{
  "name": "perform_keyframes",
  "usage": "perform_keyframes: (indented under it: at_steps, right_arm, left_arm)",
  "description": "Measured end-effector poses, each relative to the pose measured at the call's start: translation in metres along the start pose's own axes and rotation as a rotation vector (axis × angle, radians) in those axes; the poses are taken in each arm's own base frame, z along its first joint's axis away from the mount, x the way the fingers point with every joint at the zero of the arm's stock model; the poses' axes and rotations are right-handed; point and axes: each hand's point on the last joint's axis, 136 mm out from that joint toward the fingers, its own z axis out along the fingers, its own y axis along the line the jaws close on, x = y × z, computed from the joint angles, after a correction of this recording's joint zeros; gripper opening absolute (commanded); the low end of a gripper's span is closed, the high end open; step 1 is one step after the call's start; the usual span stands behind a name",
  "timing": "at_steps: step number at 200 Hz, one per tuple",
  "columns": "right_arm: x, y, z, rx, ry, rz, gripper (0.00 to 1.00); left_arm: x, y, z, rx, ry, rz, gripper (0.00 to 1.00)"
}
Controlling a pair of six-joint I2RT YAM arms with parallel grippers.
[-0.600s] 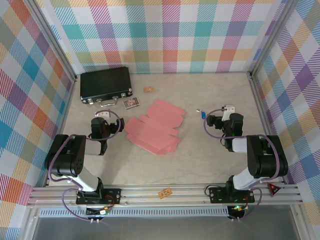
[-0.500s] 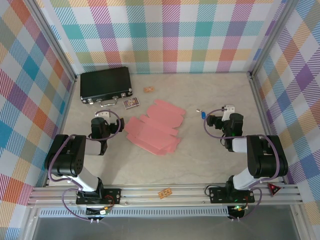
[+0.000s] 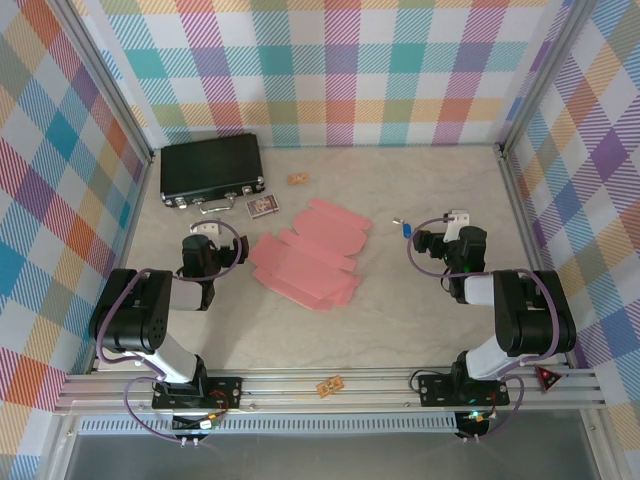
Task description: Fold the paper box
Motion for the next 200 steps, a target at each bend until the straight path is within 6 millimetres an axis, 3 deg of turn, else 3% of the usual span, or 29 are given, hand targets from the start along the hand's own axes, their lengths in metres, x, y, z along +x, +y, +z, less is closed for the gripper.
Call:
perform_keyframes:
  at_steps: [155,181,200]
  right_arm:
    - [0.001,0.0,0.0,0.001,0.003,0.001,0.99]
    - [0.001,-0.002,-0.006,0.022,0.052,0.011,0.99]
    - [-0.022,-0.002,-0.01,0.032,0.076,0.042,0.99]
  left_arm:
    - [-0.001,0.004,-0.001,-0.026,-0.003,-0.005,1.0]
    - [-0.017,0.011,-0.013,-0.075,-0.026,-0.015,1.0]
    - [-0.045,0.015,-0.028,-0.11,-0.057,-0.063,1.0]
